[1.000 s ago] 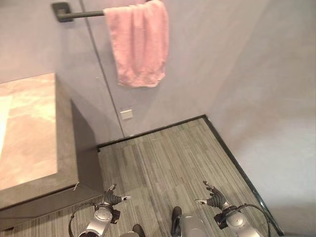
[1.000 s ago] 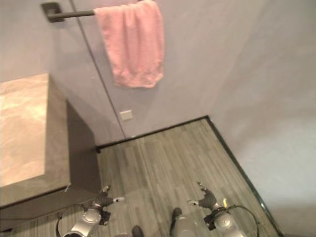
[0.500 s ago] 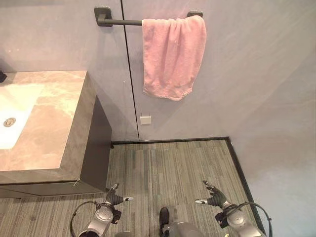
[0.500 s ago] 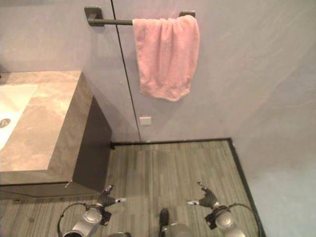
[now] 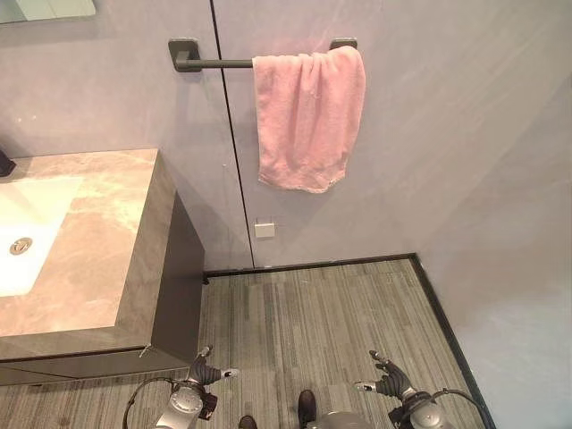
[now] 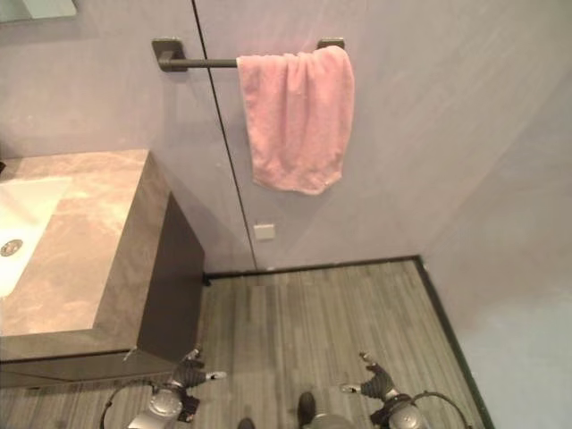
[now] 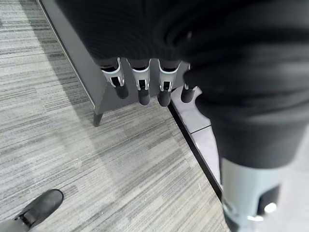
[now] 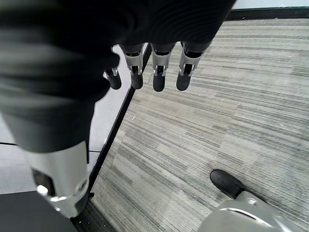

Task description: Put brush and paste in cup on sink, flatten towel.

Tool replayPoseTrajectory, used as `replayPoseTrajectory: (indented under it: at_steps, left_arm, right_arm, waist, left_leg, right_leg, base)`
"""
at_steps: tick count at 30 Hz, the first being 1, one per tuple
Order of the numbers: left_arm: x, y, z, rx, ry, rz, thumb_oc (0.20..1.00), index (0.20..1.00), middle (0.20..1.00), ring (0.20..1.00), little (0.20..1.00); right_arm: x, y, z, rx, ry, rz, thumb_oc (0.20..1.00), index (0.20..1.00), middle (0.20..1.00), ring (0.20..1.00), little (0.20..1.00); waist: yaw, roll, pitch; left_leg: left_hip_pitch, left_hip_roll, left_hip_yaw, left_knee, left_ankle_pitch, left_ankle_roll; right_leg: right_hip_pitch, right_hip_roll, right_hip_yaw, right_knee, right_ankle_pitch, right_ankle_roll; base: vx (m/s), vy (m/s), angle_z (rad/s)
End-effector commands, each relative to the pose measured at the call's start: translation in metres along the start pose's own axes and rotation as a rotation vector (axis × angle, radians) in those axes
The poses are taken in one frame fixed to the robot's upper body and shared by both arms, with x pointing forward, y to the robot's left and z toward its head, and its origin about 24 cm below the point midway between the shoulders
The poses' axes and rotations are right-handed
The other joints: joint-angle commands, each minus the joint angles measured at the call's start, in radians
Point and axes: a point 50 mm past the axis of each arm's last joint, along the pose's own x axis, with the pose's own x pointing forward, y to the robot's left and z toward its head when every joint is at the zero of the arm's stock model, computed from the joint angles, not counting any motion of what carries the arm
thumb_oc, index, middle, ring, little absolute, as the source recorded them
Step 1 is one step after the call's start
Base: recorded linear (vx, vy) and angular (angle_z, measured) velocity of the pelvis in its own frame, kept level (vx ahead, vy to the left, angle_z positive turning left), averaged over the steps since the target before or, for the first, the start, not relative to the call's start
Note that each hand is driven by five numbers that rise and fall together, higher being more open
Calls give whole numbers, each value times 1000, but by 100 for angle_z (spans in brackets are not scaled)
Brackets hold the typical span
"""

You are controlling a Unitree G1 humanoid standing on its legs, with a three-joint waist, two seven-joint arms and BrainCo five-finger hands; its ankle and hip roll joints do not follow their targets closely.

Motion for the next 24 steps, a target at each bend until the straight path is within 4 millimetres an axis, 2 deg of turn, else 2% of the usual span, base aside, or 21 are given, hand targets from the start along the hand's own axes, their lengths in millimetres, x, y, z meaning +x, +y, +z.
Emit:
replayPoseTrajectory:
  at_steps: [1, 3, 7, 12, 17, 20, 24]
  left_arm:
    - [7, 1, 33, -2, -105, -53, 1000, 1000, 1000, 1000, 1000]
    - [7, 2, 28, 9, -89, -45, 1000, 1000, 1000, 1000, 1000]
    - [5, 0, 19, -7, -57, -51, 1000, 1000, 1000, 1000, 1000]
    - [4, -2, 14, -15, -37, -45, 1000, 1000, 1000, 1000, 1000]
    - [4, 1, 15, -33, -48, -34, 1000, 1000, 1000, 1000, 1000]
    - [4, 3, 16, -33, -55, -31, 1000, 1000, 1000, 1000, 1000]
    - [4, 12, 26, -7, -110, -20, 1000, 1000, 1000, 1000, 1000]
  right_arm:
    - [12, -30, 1, 244, 52, -133, 1000, 1000, 1000, 1000, 1000]
    - [11, -22, -3, 281, 60, -118, 1000, 1000, 1000, 1000, 1000]
    - [11, -14, -4, 225, 70, -79, 1000, 1000, 1000, 1000, 1000]
    - [11, -12, -3, 194, 65, -69, 1000, 1000, 1000, 1000, 1000]
    - [14, -16, 2, 163, 55, -75, 1000, 1000, 1000, 1000, 1000]
    - [14, -17, 5, 174, 42, -74, 1000, 1000, 1000, 1000, 1000]
    - [17, -18, 18, 198, -7, -76, 1000, 1000, 1000, 1000, 1000]
  waist:
    - [-21, -23, 44]
    - [-22, -23, 40]
    - [-10, -23, 26]
    - [-6, -27, 20]
    - [12, -32, 30]
    - [15, -32, 31]
    - [15, -28, 49]
  left_leg:
    - [-150, -10, -66, 193, -54, -5]
    - [-136, -2, -52, 199, -59, -5]
    - [-111, -2, -49, 182, -54, -7]
    - [-96, -9, -58, 158, -49, -8]
    - [-111, -24, -63, 189, -72, 4]
    - [-114, -31, -58, 198, -82, 12]
    - [-119, -45, -55, 213, -105, 41]
  right_leg:
    - [-103, -61, 40, 255, -124, 120]
    - [-93, -62, 44, 252, -137, 111]
    - [-48, -57, 54, 194, -129, 105]
    - [-24, -57, 66, 153, -113, 108]
    - [-24, -75, 81, 141, -97, 121]
    - [-28, -82, 87, 152, -100, 128]
    - [-100, -100, 102, 303, -97, 157]
  base:
    - [32, 9, 4]
    - [51, 14, 2]
    - [43, 20, -7]
    - [29, 25, -2]
    - [13, 97, -3]
    - [25, 131, -8]
    - [13, 166, -19]
